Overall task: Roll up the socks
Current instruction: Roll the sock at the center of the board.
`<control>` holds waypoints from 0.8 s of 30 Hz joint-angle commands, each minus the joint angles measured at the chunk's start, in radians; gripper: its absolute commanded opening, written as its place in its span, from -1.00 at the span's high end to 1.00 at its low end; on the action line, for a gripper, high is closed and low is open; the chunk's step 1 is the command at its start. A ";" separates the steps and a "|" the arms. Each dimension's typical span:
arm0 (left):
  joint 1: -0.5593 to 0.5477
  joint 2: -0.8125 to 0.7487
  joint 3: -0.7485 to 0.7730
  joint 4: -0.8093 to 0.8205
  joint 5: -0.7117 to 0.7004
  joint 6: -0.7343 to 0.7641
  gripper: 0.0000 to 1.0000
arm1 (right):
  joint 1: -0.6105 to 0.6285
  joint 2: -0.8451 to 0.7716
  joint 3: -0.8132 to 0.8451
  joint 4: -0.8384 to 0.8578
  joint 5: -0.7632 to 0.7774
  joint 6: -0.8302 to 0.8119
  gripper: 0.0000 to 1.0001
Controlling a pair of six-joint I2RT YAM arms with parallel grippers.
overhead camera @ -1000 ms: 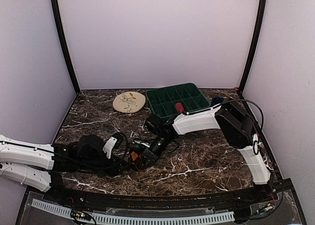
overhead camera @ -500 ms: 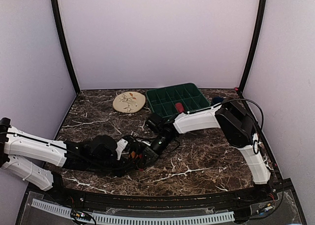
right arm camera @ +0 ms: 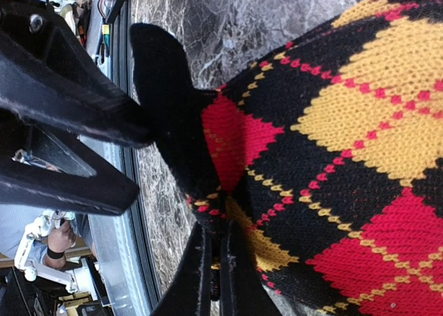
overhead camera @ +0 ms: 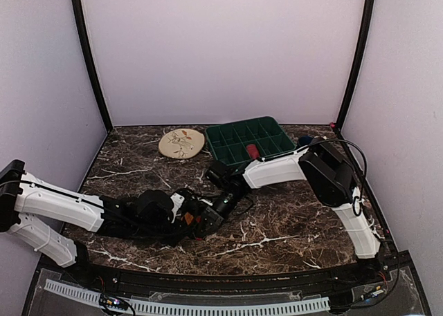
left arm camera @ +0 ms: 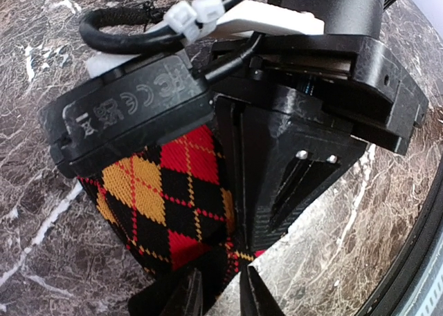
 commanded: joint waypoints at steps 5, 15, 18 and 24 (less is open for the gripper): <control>-0.005 0.056 0.041 -0.020 -0.009 0.009 0.62 | -0.009 0.023 0.033 -0.001 -0.016 0.008 1.00; -0.004 0.079 0.031 -0.056 0.001 -0.022 0.72 | -0.011 0.024 0.033 0.000 0.005 0.019 1.00; -0.003 0.103 0.045 -0.065 0.001 -0.022 0.73 | -0.011 0.029 0.039 -0.002 0.006 0.022 1.00; 0.006 0.148 0.072 -0.085 -0.003 -0.027 0.76 | -0.012 0.028 0.041 -0.008 0.022 0.019 0.89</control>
